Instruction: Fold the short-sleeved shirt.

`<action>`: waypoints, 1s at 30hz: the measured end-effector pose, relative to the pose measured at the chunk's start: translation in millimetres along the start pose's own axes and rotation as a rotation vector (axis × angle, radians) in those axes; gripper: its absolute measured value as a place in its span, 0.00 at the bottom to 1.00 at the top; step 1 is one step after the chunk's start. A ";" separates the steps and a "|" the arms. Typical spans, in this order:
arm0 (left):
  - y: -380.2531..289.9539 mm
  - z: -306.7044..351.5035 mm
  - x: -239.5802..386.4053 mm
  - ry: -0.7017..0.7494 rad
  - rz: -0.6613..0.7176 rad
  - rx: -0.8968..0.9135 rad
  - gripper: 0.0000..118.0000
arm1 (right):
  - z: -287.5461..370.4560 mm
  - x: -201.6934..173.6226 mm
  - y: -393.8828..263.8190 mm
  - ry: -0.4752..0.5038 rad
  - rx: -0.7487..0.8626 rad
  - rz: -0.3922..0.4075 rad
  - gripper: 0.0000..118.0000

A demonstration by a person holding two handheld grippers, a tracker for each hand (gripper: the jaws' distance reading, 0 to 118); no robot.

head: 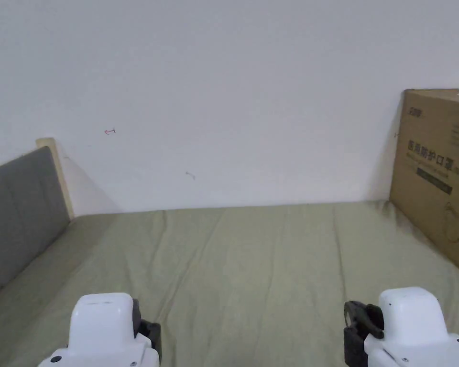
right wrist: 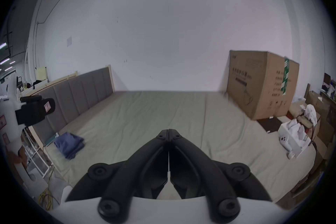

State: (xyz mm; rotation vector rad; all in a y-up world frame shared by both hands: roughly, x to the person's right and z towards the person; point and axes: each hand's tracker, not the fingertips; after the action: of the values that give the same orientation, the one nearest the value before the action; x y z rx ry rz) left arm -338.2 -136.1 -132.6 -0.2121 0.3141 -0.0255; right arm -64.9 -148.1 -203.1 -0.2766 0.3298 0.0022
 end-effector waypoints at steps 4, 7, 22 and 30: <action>1.2 10.6 10.9 0.011 -0.073 0.070 0.00 | 13.1 0.9 8.3 -0.071 0.043 0.016 0.00; 0.9 15.3 13.7 0.001 -0.061 0.074 0.00 | 17.4 5.1 7.6 -0.099 0.066 0.000 0.00; 8.1 21.8 18.6 -0.003 -0.043 0.106 0.18 | 20.8 -1.2 11.0 -0.095 0.096 0.027 0.02; 10.7 26.2 11.5 -0.018 0.023 0.123 0.96 | 16.6 -1.7 7.3 -0.100 0.087 0.031 0.76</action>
State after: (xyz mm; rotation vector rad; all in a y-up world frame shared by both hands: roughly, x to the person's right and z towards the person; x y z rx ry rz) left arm -319.2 -120.9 -113.9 -0.0867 0.2964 -0.0201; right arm -61.6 -136.6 -189.5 -0.1845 0.2340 0.0318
